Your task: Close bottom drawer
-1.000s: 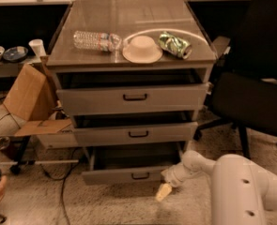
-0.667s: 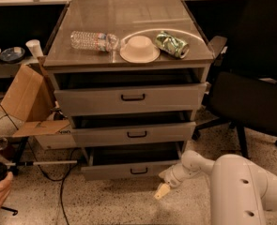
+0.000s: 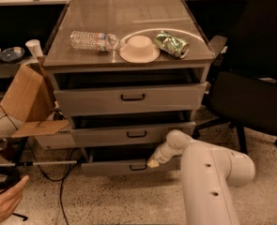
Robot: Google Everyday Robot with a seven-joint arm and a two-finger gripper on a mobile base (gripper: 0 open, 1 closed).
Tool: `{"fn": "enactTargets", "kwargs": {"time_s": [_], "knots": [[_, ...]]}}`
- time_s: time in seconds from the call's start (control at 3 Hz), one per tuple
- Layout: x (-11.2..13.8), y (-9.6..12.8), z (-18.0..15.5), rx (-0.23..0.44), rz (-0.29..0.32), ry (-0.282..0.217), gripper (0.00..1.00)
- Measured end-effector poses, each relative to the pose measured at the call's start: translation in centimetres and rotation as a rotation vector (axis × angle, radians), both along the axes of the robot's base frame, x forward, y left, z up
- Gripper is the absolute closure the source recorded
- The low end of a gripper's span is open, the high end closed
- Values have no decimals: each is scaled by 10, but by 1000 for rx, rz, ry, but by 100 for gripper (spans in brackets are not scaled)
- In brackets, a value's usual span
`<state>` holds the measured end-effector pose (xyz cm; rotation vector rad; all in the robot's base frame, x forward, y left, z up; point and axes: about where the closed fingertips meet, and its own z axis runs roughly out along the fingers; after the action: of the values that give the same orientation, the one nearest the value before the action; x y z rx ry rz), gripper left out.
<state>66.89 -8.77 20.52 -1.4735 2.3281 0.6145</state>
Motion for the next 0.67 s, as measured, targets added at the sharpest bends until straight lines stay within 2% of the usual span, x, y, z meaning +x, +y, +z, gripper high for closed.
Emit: {"fn": "enactTargets", "kwargs": {"time_s": [0.33,0.67], "knots": [[26,-10,0,-39,-32,-21,69],[33,-20,-5,-56,-59,-21,46]]}}
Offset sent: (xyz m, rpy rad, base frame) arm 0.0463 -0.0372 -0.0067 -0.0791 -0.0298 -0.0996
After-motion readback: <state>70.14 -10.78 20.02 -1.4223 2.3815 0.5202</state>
